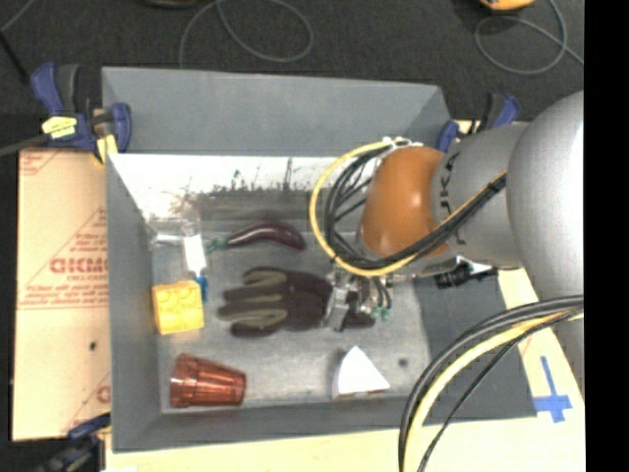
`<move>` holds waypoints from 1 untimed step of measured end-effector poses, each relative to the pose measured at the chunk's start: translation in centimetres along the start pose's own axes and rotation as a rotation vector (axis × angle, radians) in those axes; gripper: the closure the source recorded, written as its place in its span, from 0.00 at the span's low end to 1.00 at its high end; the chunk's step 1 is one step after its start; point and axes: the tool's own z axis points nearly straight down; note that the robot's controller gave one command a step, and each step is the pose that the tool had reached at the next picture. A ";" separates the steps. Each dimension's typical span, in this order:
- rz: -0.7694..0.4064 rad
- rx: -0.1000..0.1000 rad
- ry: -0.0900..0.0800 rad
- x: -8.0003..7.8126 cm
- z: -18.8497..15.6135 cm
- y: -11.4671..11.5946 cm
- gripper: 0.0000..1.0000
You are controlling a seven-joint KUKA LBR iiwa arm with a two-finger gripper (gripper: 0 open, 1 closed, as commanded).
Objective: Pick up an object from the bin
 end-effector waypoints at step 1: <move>0.000 0.000 0.000 0.0 0.0 0.0 1.00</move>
Offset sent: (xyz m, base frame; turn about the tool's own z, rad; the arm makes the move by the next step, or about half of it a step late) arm -0.0001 -0.0001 0.0619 0.0000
